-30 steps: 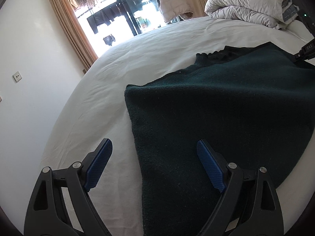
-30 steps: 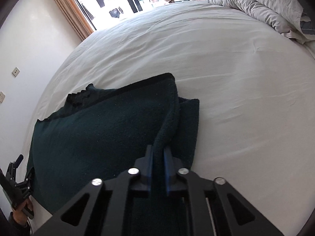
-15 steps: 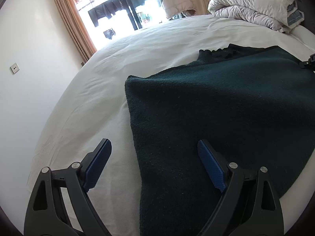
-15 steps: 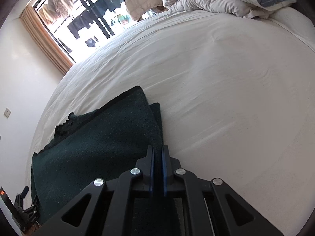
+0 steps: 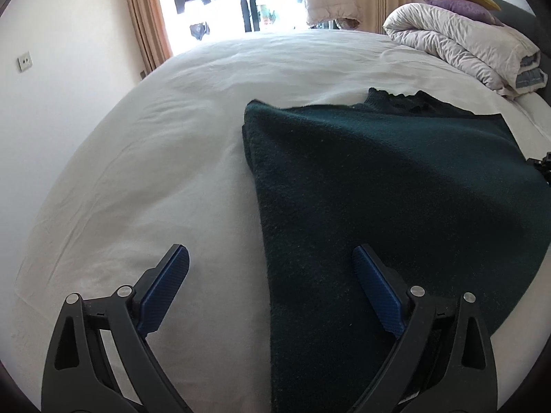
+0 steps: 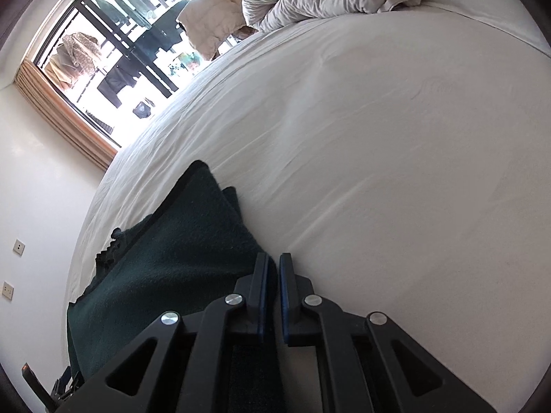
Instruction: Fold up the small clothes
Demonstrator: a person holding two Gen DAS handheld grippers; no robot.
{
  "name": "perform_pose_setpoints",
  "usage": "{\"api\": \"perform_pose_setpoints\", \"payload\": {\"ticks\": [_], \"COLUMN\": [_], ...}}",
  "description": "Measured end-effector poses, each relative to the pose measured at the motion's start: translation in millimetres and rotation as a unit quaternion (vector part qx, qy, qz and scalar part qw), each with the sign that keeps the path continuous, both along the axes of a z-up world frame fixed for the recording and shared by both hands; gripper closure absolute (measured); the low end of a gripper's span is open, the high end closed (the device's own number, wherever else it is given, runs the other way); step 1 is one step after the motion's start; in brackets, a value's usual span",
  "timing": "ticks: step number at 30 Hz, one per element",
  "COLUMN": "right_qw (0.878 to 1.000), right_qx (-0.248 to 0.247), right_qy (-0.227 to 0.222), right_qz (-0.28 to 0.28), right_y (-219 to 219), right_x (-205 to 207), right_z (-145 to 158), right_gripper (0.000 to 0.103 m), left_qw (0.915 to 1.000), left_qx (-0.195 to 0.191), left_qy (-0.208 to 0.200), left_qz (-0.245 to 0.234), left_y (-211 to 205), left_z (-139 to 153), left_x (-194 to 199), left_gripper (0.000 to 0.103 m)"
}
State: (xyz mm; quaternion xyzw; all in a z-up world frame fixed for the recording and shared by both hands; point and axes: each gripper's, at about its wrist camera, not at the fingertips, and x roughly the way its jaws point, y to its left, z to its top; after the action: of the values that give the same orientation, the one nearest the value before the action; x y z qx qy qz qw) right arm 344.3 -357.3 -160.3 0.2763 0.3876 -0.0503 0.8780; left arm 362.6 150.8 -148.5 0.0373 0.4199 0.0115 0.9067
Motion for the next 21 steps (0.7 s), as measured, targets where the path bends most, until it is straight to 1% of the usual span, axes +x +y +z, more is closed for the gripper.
{"api": "perform_pose_setpoints", "payload": {"ticks": [2,3,4,5,6,7,8,9,11,12,14,15,16,17,18,19,20,21], "right_qw": [0.999,0.998,0.998,0.998,0.998,0.998,0.998,0.998,0.995,0.992,0.986,0.985,0.985,0.986,0.988,0.99,0.992,0.993], "right_qx": [-0.026,-0.032,-0.041,-0.051,-0.057,-0.057,-0.05,-0.042,-0.036,-0.034,-0.035,-0.043,-0.054,-0.055,-0.043,-0.027,-0.016,0.006], "right_qy": [0.017,0.022,0.023,0.01,-0.009,-0.022,-0.032,-0.04,-0.047,-0.045,-0.031,-0.016,0.0,0.008,0.002,-0.007,-0.003,-0.008], "right_qz": [-0.033,-0.044,-0.051,-0.045,-0.032,-0.017,0.002,0.027,0.084,0.116,0.158,0.166,0.164,0.158,0.151,0.142,0.128,0.12], "right_y": [-5,-4,-3,1,9,18,29,42,74,91,117,123,126,122,113,101,90,79], "right_x": [-4,-7,-11,-16,-20,-22,-22,-20,-13,-8,-1,2,2,2,0,-2,-3,-6], "right_z": [7,12,18,27,35,42,47,51,55,53,42,32,20,10,3,0,-3,-6], "right_gripper": [0.102,0.095,0.092,0.09,0.089,0.089,0.089,0.088,0.087,0.083,0.082,0.082,0.084,0.089,0.097,0.103,0.103,0.103], "left_qw": [0.9993,0.9988,0.9987,0.9982,0.9966,0.995,0.9941,0.9943,0.996,0.9972,0.9994,0.9993,0.999,0.9984,0.9974,0.997,0.9971,0.9974], "left_qx": [-0.032,-0.039,-0.04,-0.039,-0.044,-0.05,-0.055,-0.059,-0.055,-0.051,-0.031,-0.021,-0.02,-0.039,-0.057,-0.063,-0.061,-0.059], "left_qy": [0.013,0.01,-0.005,-0.032,-0.063,-0.082,-0.091,-0.089,-0.07,-0.054,-0.011,0.012,0.02,0.02,0.016,0.016,0.017,0.018], "left_qz": [0.017,0.028,0.033,0.033,0.03,0.027,0.021,0.01,-0.006,-0.005,0.014,0.027,0.034,0.037,0.04,0.043,0.042,0.036], "left_y": [12,16,17,18,17,16,12,7,-5,-9,-12,-9,-2,7,16,22,27,30], "left_z": [2,7,15,26,39,50,57,62,59,52,27,12,0,-8,-11,-12,-12,-13], "left_x": [-7,-14,-20,-26,-28,-25,-17,-3,24,38,56,61,60,56,51,49,48,48], "left_gripper": [0.005,0.006,0.008,0.008,0.008,0.008,0.007,0.007,0.007,0.007,0.007,0.007,0.007,0.007,0.006,0.005,0.005,0.005]}}
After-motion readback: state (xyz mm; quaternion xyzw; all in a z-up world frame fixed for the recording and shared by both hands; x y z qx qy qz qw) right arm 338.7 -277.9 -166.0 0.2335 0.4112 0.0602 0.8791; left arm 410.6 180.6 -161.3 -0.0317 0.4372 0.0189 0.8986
